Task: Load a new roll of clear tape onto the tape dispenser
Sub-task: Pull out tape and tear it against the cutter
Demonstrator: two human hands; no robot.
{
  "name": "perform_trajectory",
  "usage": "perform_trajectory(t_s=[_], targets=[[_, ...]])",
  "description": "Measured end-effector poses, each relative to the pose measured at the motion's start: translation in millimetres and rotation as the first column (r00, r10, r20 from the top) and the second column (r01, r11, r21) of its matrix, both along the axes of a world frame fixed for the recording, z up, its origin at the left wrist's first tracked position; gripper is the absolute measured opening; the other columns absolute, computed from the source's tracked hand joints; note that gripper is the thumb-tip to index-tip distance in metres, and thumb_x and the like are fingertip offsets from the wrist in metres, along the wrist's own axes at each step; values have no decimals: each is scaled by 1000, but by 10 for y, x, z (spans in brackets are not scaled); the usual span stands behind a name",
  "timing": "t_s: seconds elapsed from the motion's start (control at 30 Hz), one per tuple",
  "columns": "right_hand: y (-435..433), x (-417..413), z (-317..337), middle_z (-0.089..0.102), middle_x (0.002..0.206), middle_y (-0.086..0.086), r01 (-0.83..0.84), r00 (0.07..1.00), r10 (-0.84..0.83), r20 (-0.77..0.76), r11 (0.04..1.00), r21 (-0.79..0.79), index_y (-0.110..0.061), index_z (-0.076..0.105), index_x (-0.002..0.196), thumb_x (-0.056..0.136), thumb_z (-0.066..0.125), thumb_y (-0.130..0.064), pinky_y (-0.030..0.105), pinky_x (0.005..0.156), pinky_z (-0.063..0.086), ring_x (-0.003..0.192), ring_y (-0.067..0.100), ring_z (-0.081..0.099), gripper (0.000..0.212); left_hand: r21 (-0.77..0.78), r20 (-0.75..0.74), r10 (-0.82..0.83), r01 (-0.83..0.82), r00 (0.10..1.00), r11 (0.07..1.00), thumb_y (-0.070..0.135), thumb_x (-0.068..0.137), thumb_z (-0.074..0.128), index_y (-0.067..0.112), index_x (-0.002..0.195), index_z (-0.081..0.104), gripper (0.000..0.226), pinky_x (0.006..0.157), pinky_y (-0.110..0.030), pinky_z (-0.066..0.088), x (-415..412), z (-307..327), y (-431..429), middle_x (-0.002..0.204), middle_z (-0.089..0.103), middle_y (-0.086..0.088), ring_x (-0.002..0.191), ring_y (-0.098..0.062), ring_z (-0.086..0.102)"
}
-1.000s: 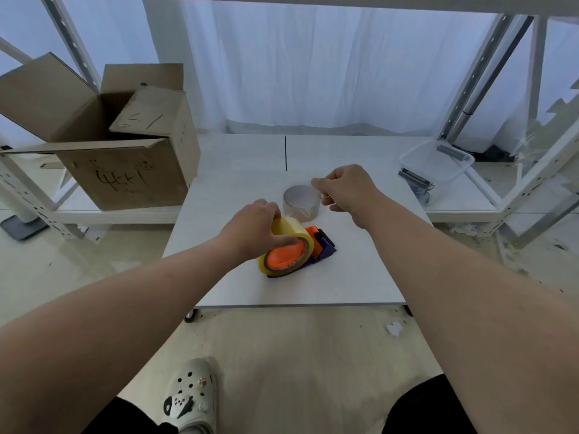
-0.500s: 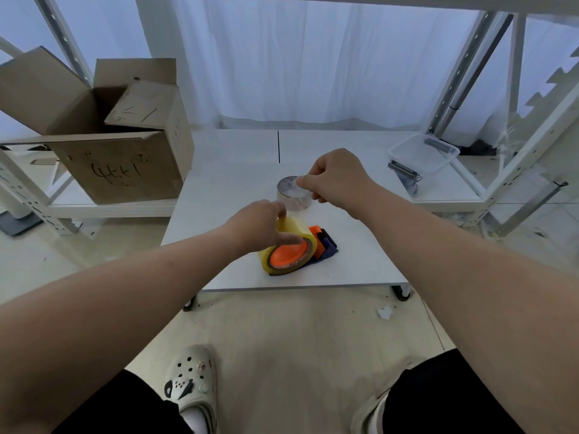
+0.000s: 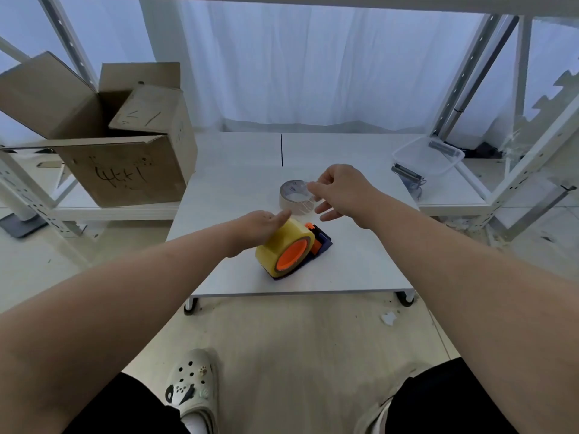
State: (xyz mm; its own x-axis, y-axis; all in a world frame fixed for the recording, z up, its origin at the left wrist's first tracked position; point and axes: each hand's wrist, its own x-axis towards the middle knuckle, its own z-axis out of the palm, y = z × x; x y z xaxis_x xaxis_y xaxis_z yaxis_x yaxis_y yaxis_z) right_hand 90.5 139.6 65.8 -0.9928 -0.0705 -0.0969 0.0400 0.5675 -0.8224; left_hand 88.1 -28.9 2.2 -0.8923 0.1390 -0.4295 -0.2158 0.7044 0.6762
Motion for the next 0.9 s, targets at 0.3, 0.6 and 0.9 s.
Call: perform_trajectory(t_s=[0.3,0.6,0.9], targets=[[11,-32,-24,65,100,18,-23,1000,23,11,998,-52,-9,48,93,96,50,-19,29,55,59,77,24,65,11,308,158,278,-315,948,898,32,95,51,8,109,57,29,82,-30,45,-74,-94,-51,104,56,-7,94,-20,52],[-2,-12,39,66,94,12,-98,988,99,-122,995,16,-10,46,88,96,51,-17,35,68,57,87,23,64,12,265,-5,243,-233,970,936,29,95,53,0,108,62,33,85,-33,52,-137,-66,-85,106,62,-16,92,-22,58],[-16,-16,29,68,91,17,-104,989,106,-100,994,29,-8,44,97,97,48,-17,30,62,55,76,24,64,9,343,66,163,-176,984,923,28,95,54,-1,121,56,40,92,-36,51,-89,-85,-73,116,60,-16,105,-26,59]])
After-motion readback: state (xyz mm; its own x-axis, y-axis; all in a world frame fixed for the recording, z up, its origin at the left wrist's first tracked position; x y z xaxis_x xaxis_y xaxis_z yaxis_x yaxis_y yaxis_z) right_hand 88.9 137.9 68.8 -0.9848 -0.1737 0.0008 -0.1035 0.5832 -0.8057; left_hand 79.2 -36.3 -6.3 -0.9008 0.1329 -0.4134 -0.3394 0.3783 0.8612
